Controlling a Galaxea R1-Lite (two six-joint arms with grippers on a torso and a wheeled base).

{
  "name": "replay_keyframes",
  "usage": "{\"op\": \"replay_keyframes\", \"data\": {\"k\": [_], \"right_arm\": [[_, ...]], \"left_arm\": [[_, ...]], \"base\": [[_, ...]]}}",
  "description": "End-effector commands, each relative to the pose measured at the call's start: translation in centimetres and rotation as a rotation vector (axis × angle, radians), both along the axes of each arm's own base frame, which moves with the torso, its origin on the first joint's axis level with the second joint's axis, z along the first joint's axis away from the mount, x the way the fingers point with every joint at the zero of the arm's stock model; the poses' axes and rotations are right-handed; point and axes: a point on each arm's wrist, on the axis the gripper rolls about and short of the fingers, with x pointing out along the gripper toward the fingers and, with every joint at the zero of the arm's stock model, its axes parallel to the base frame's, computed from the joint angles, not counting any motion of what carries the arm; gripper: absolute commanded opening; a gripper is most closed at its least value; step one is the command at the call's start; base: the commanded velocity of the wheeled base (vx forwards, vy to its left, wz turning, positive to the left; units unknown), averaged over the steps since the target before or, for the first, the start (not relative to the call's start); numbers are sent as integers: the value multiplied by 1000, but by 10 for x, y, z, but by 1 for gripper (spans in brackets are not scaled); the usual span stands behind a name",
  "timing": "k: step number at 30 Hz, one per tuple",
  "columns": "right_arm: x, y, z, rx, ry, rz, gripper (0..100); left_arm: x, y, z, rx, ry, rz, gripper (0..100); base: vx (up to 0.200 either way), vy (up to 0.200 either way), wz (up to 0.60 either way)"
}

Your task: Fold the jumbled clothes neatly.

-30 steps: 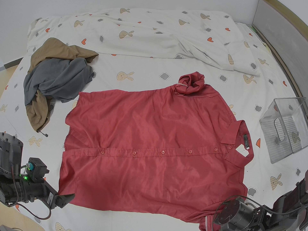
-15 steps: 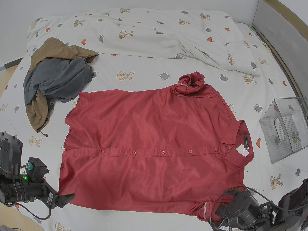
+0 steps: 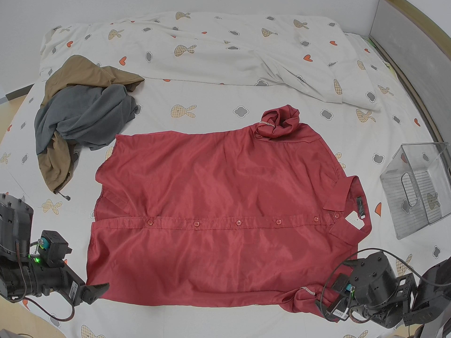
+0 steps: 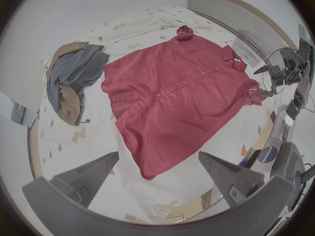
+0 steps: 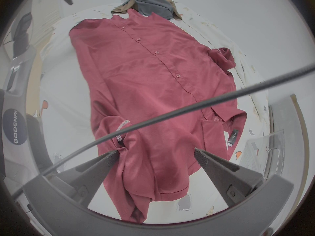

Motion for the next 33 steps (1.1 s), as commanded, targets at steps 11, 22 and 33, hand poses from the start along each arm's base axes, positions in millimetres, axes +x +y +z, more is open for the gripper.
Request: {"op": "replay_keyframes", "data": {"k": [11,22,33], "right_arm": [[26,-3,5,35,-26,-111,100],[-2,-2,8,42,-22,-3,100],[-26,-3,-19,-55,78,75,100]], "left_arm": [[0,0,0,0,1,0,100],[0,0,0,0,1,0,100],[-1,0,0,-1,-2,0,100]], "base": [[0,0,0],[0,0,0],[0,0,0]]}}
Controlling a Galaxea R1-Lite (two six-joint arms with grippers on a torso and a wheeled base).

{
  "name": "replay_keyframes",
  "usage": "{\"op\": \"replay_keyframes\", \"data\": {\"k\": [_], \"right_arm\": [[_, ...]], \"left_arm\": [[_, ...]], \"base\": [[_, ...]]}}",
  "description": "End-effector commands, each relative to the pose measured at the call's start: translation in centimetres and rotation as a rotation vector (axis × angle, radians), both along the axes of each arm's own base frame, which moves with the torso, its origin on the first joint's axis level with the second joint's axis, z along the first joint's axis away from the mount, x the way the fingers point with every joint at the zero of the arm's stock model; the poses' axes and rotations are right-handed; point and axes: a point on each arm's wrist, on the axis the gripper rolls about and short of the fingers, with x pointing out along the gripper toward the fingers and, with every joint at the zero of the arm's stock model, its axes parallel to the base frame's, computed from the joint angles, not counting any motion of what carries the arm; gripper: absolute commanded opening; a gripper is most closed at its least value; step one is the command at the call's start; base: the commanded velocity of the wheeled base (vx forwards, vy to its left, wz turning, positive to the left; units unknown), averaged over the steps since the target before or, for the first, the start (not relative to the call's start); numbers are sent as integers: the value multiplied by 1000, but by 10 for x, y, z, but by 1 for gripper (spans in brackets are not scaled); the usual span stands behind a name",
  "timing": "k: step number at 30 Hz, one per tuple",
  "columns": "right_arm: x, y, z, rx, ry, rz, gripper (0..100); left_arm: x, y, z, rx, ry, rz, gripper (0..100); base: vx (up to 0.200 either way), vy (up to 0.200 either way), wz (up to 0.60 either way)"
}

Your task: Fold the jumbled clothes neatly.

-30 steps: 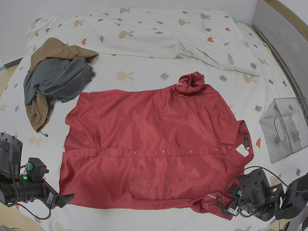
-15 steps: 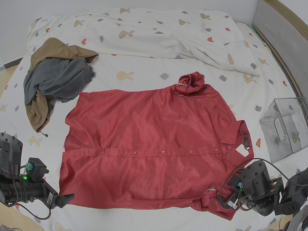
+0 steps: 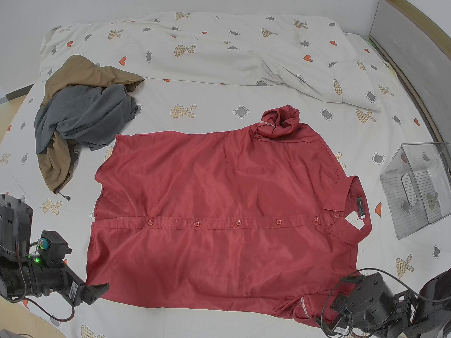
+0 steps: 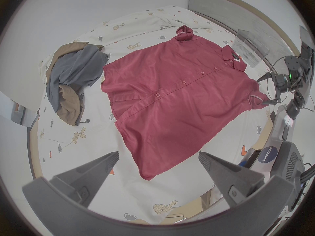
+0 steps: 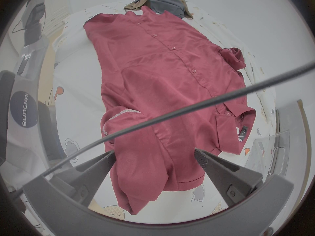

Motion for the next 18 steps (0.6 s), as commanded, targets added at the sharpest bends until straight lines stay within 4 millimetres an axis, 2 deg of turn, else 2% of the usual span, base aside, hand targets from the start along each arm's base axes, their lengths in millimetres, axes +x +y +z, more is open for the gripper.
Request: {"op": "replay_keyframes", "data": {"k": [1,10,15,17,18], "right_arm": [[-3,0,-6,-28,21,16,100],[-12,3,-8,-35,27,58,100],[-24,4,-11,-37,40,106,100],[-25,3,-13,-48,52,103,100],[-24,4,-21,-81,75,94,100]], "left_arm": [[0,0,0,0,0,1,100],[-1,0,-1,2,3,1,100],[-1,0,-1,2,1,-1,100],[-1,0,-1,1,0,-1,100],[-1,1,0,1,-2,-1,100]], "base": [[0,0,0],[0,0,0],[0,0,0],[0,0,0],[0,0,0]]}}
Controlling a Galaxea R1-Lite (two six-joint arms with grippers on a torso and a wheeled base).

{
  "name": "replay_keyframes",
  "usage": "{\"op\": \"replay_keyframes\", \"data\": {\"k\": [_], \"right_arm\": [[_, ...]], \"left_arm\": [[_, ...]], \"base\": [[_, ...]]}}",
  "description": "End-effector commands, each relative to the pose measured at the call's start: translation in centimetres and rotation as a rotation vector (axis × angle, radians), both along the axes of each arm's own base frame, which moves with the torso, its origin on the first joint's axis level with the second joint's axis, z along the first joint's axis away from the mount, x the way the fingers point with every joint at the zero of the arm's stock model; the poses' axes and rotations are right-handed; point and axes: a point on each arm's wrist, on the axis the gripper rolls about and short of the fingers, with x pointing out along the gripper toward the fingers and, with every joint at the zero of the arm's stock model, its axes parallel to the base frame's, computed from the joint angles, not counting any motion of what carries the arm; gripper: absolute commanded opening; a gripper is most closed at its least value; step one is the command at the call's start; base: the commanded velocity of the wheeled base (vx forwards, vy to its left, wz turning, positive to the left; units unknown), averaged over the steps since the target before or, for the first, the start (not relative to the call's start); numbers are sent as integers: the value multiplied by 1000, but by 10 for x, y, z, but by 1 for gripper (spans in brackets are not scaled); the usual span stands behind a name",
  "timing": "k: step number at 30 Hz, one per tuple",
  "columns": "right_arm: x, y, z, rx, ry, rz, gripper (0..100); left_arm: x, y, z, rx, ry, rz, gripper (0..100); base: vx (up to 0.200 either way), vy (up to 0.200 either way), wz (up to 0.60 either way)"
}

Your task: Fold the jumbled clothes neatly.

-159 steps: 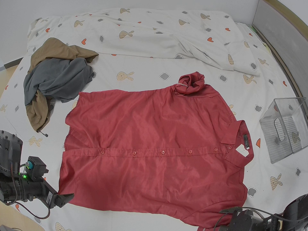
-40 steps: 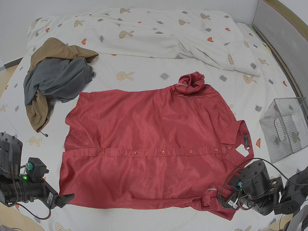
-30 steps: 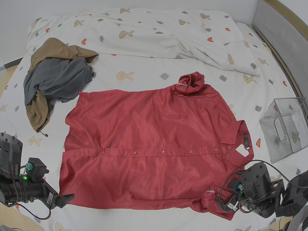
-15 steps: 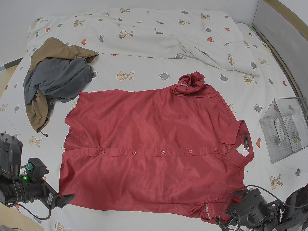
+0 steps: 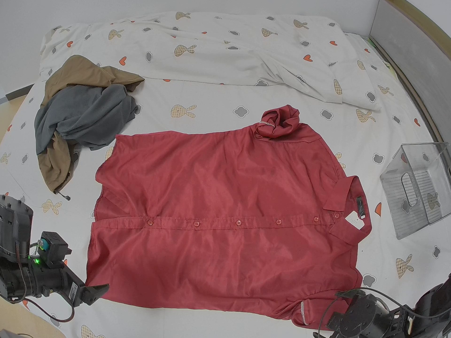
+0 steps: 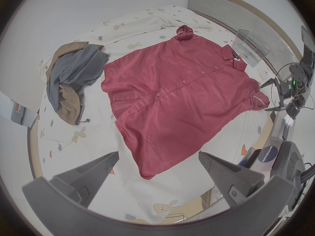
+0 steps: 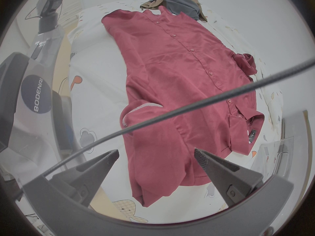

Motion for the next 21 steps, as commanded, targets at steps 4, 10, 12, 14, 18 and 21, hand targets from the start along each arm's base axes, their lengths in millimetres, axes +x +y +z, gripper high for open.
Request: {"op": "replay_keyframes", "data": {"k": [4,10,12,14,18,21], "right_arm": [[-2,6,-25,-79,47,3,100],[7,13,-39,-24,-16,-29,100],[8,10,-41,-21,-24,-34,0],[8,9,-40,-8,-36,-28,0],[6,6,-33,25,-69,-5,0],[6,5,-21,73,-103,2,0]], "left_arm": [[-2,1,2,-6,-15,1,100],[-5,2,4,-9,-26,0,100],[-5,2,4,-9,-26,0,100],[-5,2,4,-9,-26,0,100],[-4,2,3,-8,-22,0,100],[-3,1,2,-6,-18,0,100]], "base": [[0,0,0],[0,0,0],[0,0,0],[0,0,0],[0,0,0],[0,0,0]]}}
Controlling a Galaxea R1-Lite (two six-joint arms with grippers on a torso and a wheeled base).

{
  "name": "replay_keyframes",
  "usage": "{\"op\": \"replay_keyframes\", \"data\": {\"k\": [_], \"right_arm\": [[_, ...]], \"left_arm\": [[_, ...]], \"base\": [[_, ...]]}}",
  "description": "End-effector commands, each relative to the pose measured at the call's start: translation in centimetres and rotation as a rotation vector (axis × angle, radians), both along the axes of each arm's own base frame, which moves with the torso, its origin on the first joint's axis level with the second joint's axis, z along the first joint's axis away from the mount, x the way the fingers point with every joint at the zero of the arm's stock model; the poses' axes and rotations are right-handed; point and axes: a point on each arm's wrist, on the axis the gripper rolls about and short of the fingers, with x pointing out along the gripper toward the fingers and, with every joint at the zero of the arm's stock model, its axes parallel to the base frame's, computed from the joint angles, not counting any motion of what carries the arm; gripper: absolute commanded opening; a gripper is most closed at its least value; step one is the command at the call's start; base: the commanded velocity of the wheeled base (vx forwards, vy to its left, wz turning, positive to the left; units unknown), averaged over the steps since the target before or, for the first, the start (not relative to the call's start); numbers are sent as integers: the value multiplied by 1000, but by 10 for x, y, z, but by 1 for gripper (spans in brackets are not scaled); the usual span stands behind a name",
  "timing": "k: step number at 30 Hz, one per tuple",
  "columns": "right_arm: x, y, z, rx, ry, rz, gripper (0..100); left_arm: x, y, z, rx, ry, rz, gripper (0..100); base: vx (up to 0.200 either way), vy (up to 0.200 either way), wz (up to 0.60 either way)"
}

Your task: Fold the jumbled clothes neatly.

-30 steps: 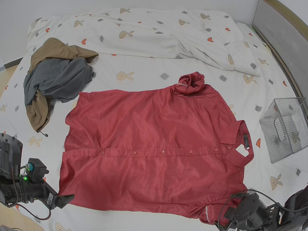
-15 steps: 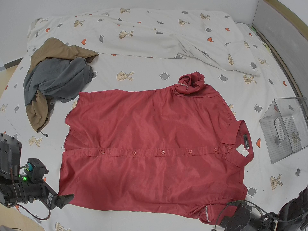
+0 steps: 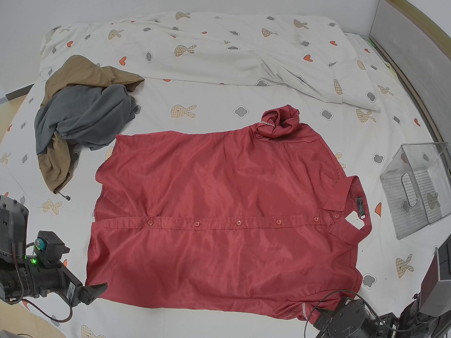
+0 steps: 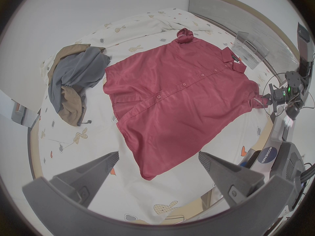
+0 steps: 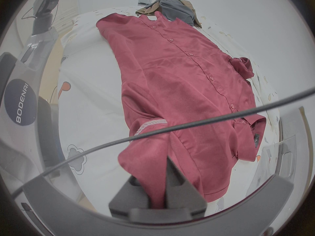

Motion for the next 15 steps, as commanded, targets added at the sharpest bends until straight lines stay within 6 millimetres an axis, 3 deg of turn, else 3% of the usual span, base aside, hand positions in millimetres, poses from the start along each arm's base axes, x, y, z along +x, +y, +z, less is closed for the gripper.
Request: {"op": "replay_keyframes", "data": {"k": [1,15], "right_arm": [[-3,-8,10,17,-25,12,0],[1,-15,28,114,-55,4,0]], "left_arm": [[1,0,-1,2,4,0,100],[1,-5,-4,22,24,-36,100]], "base": [[0,0,0],[0,0,0]]}}
